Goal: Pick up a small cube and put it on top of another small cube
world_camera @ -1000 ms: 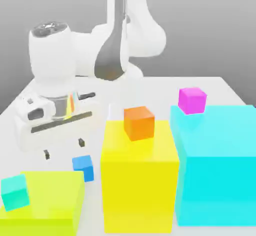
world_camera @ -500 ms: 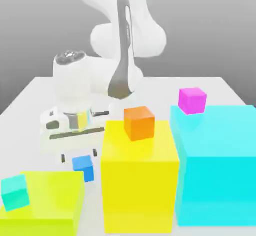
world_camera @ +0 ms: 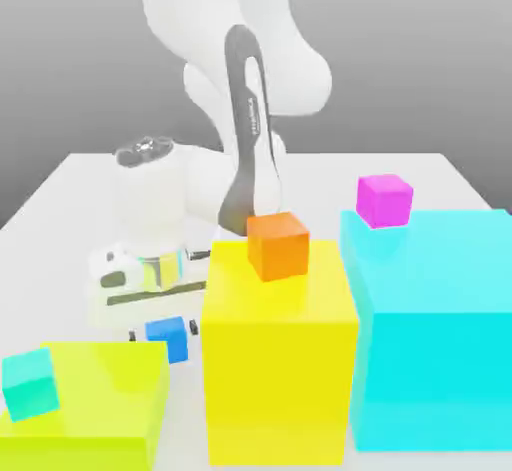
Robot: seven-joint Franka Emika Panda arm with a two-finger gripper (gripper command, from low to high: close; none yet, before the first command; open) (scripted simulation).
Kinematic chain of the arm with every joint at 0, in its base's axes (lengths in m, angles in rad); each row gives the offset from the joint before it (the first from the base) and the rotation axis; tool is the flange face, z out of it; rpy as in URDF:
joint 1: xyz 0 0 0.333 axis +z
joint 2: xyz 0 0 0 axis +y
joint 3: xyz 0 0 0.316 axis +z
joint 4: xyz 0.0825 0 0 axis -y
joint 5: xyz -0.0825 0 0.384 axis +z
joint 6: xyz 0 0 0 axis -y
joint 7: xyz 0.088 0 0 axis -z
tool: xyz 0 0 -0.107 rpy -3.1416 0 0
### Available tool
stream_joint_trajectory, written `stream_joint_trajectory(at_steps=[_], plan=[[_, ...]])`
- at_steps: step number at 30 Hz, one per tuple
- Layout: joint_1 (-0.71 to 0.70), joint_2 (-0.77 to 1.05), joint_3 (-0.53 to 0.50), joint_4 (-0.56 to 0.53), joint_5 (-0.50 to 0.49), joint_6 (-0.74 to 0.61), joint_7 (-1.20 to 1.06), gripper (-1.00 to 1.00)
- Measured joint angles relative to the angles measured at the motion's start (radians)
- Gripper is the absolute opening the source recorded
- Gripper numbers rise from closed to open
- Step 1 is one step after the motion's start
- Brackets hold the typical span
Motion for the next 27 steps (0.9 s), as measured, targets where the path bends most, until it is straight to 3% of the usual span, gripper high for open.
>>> stream_joint_trajectory(at_steps=[7,16,27], plan=[[0.023,-0.017,-0.024,0.001,-0.012,-0.017,0.014,-1.0],[0.141,-0.142,-0.183,-0.006,-0.192,-0.127,0.157,-1.0],[0.118,-0.286,-0.206,-0.046,-0.321,-0.238,0.233,-1.0]])
